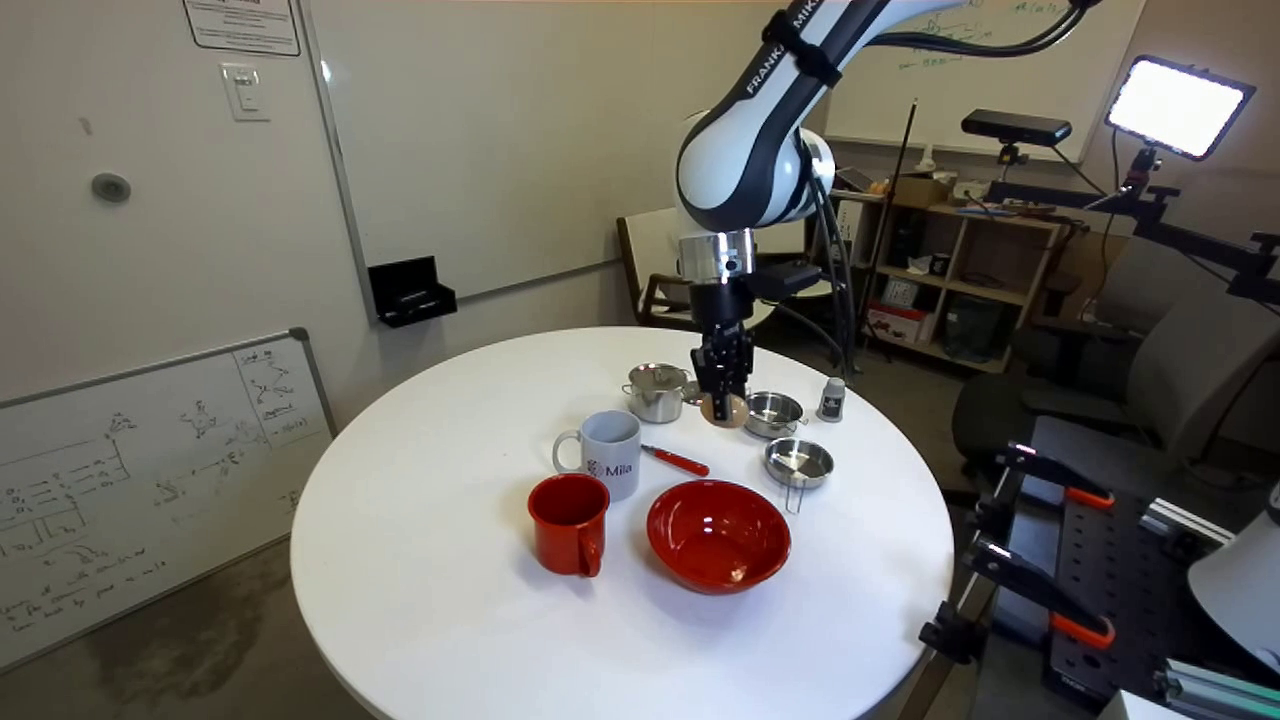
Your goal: Place the egg inside the red bowl
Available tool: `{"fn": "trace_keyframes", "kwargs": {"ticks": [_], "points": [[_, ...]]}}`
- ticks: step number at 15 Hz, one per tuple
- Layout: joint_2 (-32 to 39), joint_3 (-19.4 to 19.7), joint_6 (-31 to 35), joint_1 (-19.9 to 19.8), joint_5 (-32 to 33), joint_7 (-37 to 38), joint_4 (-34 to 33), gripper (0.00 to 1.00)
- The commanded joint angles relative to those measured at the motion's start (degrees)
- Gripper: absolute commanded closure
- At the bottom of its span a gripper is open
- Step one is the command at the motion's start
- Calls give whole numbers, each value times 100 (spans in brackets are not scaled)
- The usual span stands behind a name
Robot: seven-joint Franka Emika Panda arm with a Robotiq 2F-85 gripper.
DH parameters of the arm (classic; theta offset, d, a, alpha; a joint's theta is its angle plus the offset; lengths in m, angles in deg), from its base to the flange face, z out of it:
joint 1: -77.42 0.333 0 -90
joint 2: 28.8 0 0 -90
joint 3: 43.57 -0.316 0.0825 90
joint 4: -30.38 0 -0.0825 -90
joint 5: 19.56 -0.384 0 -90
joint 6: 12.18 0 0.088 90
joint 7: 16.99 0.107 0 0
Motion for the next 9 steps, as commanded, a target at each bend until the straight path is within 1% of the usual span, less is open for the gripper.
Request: {"fn": "trace_keyframes", "kwargs": {"ticks": [1,6,9], "points": [[55,-172,327,82,-169,88,248,78],[79,-420,739,52,-434,45,656,78],[204,-377,942,110,-487,257,778,78]]}}
